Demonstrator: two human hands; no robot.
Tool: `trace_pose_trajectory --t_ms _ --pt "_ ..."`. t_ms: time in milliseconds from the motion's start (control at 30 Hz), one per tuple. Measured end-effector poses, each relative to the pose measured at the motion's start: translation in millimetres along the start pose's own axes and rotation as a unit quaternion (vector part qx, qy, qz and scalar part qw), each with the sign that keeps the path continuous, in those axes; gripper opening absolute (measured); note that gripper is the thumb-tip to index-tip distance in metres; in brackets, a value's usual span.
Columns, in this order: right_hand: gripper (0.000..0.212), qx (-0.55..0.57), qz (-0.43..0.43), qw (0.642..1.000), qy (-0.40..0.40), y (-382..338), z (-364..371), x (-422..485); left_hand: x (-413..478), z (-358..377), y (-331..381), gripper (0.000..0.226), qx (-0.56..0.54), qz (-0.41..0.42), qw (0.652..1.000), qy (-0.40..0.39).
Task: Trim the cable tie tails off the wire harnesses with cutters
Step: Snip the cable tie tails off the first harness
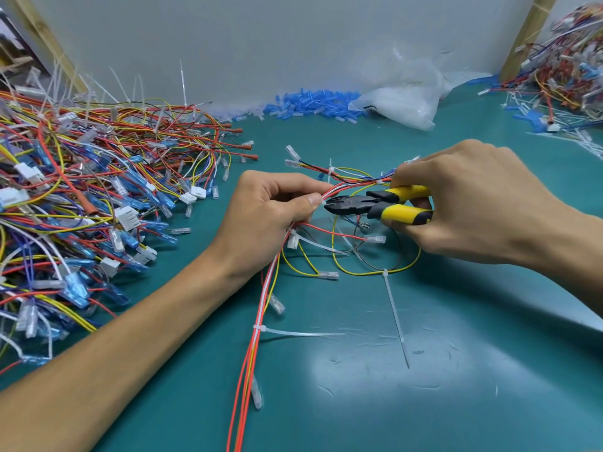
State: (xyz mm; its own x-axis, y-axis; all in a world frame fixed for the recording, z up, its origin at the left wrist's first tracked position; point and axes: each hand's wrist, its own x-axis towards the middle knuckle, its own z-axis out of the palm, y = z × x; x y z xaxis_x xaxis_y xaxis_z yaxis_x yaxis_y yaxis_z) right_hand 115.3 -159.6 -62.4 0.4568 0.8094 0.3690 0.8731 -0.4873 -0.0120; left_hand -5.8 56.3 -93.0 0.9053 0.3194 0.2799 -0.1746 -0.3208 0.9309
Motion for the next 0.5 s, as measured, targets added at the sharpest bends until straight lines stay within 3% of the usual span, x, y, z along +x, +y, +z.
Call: trace_pose_trajectory --t_ms 500 --pt "0.037 0.021 0.019 0.999 0.016 2.3 7.9 0.4 1.7 -1.5 -2.3 0.02 0.007 -0.005 1.0 -0.005"
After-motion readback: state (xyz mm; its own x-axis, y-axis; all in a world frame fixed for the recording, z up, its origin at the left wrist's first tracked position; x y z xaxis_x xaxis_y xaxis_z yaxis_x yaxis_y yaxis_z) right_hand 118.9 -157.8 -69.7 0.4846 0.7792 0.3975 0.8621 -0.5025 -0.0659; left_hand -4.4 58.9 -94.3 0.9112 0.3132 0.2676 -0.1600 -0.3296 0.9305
